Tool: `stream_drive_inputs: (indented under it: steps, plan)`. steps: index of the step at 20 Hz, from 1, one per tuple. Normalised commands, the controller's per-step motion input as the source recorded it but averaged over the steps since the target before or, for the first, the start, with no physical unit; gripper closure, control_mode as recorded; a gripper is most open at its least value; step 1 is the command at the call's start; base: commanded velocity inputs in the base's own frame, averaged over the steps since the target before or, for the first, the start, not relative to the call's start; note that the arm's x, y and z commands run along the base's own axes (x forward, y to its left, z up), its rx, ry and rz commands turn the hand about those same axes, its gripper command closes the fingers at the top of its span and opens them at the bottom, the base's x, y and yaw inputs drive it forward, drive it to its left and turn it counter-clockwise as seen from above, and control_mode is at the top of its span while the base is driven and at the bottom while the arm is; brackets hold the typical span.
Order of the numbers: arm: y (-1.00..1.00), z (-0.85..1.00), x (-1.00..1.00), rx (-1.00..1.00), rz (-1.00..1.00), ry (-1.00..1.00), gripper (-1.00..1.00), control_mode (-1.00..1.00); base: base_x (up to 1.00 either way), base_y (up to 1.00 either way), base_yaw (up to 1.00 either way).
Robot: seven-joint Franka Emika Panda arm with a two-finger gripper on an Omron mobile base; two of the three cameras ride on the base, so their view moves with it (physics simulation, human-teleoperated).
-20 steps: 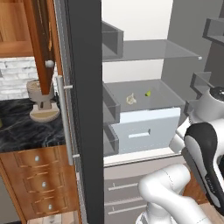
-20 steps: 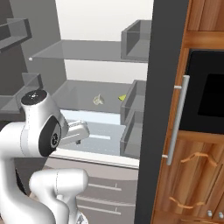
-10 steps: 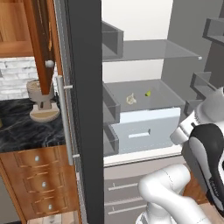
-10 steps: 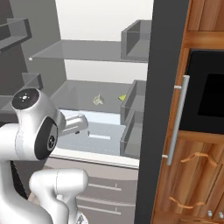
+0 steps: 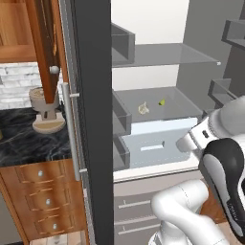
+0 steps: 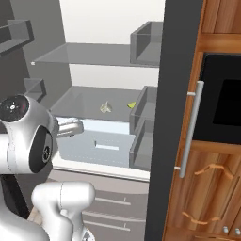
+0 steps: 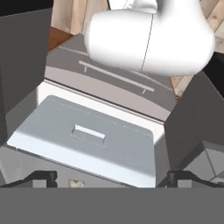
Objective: Retrieve the bottle and the shaker from the cabinet and place them next to the mixing bowl on the counter. Then add garlic from the fridge to the mixing bowl.
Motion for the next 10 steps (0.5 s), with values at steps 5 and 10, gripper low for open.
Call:
stream_drive_inputs:
  steps: [5,10]
  plan:
    - [0.38,0.0,0.28,0.03,-0.04,-0.15,-1.0,-1.0,0.0,0.0,0.0]
    - [-0.4,0.0,0.34,0.24,0.16,-0.05,-1.0,-1.0,0.0,0.0,0.0]
